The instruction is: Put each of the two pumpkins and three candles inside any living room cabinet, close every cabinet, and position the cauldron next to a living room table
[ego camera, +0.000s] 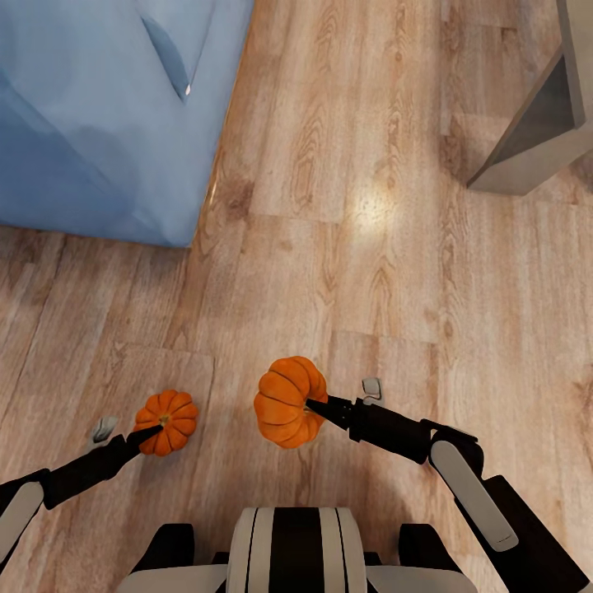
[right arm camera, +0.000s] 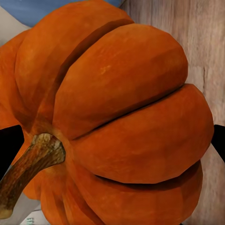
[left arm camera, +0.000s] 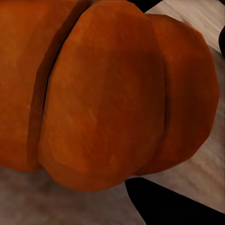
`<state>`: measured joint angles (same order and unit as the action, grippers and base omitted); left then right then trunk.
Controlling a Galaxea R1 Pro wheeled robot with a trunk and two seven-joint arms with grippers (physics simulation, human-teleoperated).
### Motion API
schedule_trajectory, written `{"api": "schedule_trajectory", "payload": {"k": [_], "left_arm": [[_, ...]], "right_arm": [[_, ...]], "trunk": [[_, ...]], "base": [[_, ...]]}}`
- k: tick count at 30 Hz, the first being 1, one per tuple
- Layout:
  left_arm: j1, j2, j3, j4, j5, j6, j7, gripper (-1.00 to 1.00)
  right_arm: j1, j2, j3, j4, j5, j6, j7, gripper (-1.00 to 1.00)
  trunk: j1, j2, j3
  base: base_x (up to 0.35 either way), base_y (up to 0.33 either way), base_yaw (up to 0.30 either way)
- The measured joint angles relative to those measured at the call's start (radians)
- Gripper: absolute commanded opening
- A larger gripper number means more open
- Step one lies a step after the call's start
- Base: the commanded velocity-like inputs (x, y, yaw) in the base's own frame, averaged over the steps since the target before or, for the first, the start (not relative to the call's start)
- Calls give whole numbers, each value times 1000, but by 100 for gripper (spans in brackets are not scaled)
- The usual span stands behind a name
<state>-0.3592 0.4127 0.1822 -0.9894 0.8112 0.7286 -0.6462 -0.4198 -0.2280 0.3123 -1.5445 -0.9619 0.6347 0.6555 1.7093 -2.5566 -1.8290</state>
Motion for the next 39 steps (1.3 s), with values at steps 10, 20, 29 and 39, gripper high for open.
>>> {"api": "schedule_trajectory", "payload": {"k": [10, 20, 29, 39], "left_arm": [[0, 0, -1, 4, 4, 2, 33, -100], [0, 0, 1, 5, -25, -14, 37, -100], [0, 4, 1, -9, -13, -1, 35, -100], [1, 6, 2, -126, -10, 172, 40, -100]], "right_arm": [[0, 0, 0, 0, 0, 0, 0, -100], [0, 0, 0, 0, -2, 1, 0, -100], [0, 0, -2, 5, -8, -5, 7, -100], [0, 0, -9, 16, -19, -24, -23, -100]], "trunk": [[-2, 1, 15], [-5, 3, 42], [-9, 5, 77], [-13, 7, 116]], "base": [[0, 0, 0], [0, 0, 0], [0, 0, 0], [0, 0, 0]]}}
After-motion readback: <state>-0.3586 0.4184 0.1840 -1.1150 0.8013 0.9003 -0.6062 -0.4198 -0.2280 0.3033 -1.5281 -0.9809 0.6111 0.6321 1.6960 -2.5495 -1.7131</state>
